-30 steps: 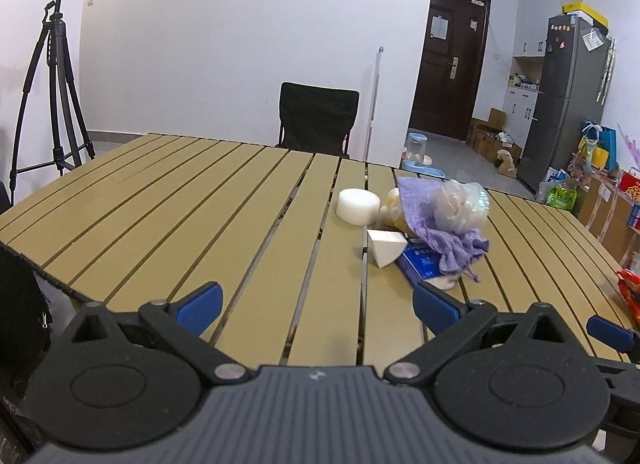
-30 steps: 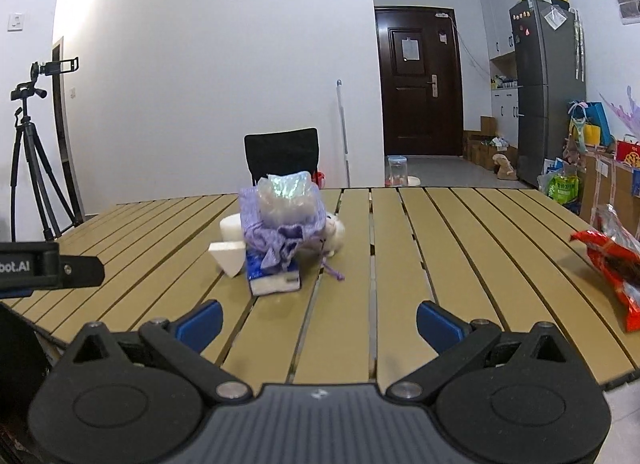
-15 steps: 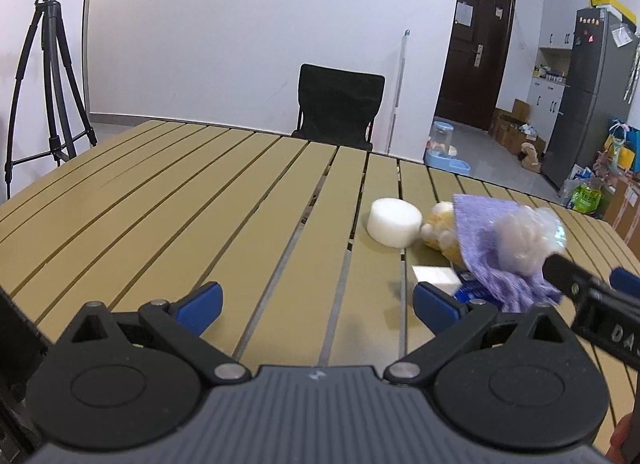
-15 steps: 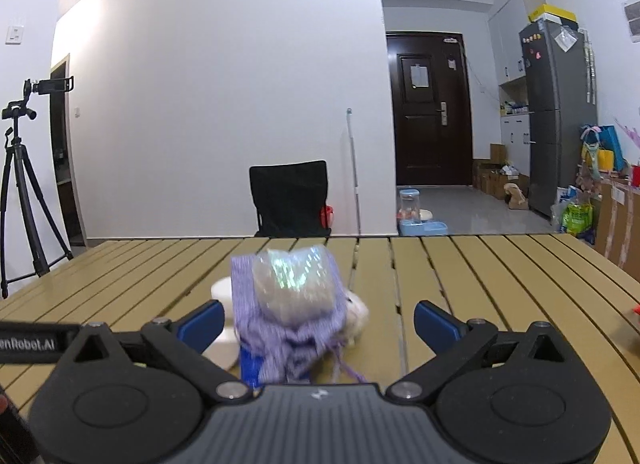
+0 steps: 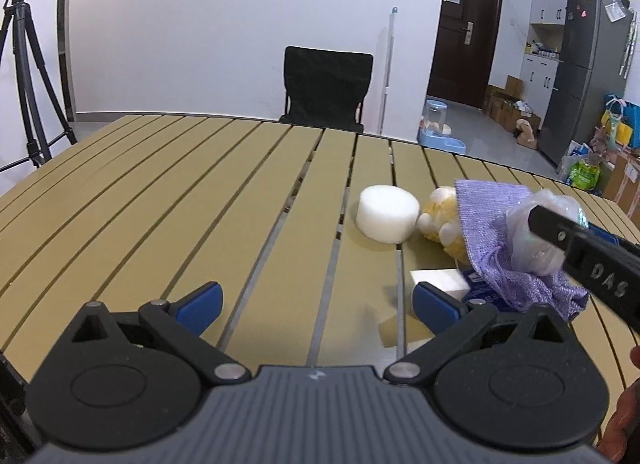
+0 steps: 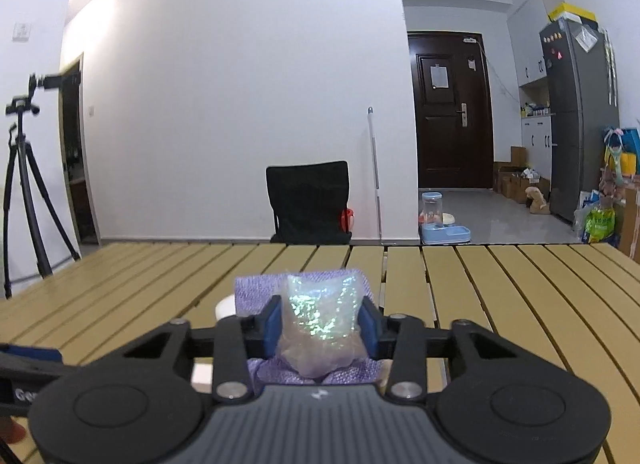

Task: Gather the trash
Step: 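Close the right gripper on the clear plastic bag while the left grips the white foam wedge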

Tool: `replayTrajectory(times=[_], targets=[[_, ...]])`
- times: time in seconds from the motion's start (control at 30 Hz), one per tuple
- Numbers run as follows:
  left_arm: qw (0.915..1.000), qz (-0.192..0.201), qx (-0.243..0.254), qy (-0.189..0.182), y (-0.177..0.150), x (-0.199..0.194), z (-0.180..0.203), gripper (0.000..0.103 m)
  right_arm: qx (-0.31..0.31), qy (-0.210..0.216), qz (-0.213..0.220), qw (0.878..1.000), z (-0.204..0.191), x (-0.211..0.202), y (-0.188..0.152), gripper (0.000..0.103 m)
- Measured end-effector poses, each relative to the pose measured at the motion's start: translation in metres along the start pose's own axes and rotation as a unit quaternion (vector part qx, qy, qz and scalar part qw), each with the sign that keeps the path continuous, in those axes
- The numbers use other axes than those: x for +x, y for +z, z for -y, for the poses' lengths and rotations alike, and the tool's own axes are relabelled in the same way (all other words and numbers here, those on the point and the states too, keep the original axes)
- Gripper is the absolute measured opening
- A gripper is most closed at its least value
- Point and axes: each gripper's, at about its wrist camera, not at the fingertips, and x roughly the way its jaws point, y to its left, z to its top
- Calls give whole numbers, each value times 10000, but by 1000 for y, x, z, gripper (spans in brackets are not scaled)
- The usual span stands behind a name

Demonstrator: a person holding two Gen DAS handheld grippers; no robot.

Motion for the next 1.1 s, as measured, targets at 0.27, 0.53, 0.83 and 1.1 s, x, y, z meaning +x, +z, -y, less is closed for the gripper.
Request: replayTrajectory(times=[0.27,0.53,0.83,1.1], targets=[[9995,42,271,-156,-7,2,24,103,495,-158,410,9978,34,-38,4,31],[9991,89,357,-190,-13,20,49,103,517,-666,161,9963,75,-48,-6,30],[9991,134,224,-319,-11,40,57,97,614,-947,-117,9935,107,-46,-18,30],[9956,125,92,-921,-8,46,54,31,583,-988,-259,9931,112,-45,-28,30]])
